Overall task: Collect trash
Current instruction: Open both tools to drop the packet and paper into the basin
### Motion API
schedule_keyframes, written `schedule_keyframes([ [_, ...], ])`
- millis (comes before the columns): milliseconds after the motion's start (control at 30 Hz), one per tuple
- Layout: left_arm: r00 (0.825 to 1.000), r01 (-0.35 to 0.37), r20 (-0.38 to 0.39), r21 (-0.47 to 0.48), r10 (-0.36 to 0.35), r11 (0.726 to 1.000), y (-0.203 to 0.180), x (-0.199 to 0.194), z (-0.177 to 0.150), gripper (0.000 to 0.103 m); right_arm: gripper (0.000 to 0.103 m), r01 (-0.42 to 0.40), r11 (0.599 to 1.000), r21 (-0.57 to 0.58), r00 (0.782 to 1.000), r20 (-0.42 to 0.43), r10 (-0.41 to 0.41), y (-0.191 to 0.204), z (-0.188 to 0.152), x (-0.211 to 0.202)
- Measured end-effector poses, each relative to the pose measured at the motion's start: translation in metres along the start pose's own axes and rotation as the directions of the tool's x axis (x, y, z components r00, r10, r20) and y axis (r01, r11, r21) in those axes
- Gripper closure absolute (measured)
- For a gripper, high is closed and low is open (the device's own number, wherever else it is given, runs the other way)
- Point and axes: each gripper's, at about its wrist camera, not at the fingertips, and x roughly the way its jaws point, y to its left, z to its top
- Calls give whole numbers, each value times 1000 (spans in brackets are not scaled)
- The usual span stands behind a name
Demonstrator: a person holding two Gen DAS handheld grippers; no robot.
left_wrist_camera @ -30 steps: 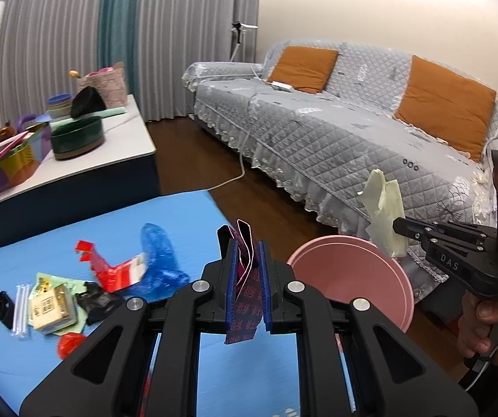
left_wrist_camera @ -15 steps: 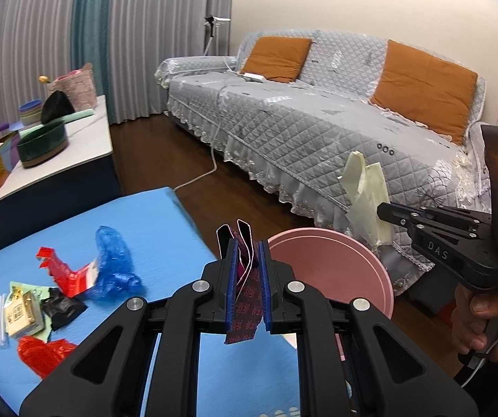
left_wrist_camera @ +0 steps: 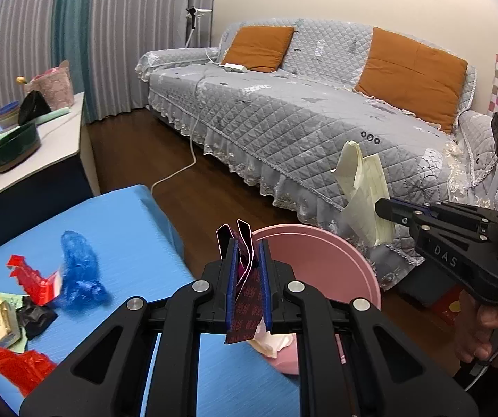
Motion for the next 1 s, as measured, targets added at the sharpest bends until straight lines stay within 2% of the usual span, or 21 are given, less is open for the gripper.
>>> schedule_keyframes([
  [100, 999, 36, 0, 0, -36, 999, -5, 2, 2, 90, 99, 6, 1000, 6, 1000, -4, -6, -5, -1, -1],
  [200, 996, 84, -9, -1, -84, 996, -8, 4, 3, 85, 97, -11, 1000, 16, 1000, -22, 12, -8, -3, 1],
  [233, 996, 92, -14, -3, -92, 996, -8, 5, 3, 79, 93, -5, 1000, 16, 1000, -27, 6, -9, -3, 1],
  [267, 996, 90, -14, -7, -90, 996, -7, 5, 3, 74, 80, 4, 1000, 16, 1000, -28, -4, -9, -3, 1],
  [300, 996, 87, -10, -11, -87, 996, -6, 4, 3, 69, 71, 12, 1000, 18, 1000, -28, -12, -10, -4, 1],
  [333, 996, 85, -6, -13, -85, 996, -5, 3, 3, 68, 61, 14, 1000, 23, 1000, -25, -14, -11, -3, 0],
  [633, 998, 58, 17, -23, -58, 998, 6, -12, 3, 68, 61, 16, 999, 34, 1000, -2, -16, -6, 3, -5],
  [1000, 998, 2, 61, -62, 1, 998, 40, -42, 0, 68, 61, -26, 1000, 6, 999, 20, 26, 29, 11, -8],
])
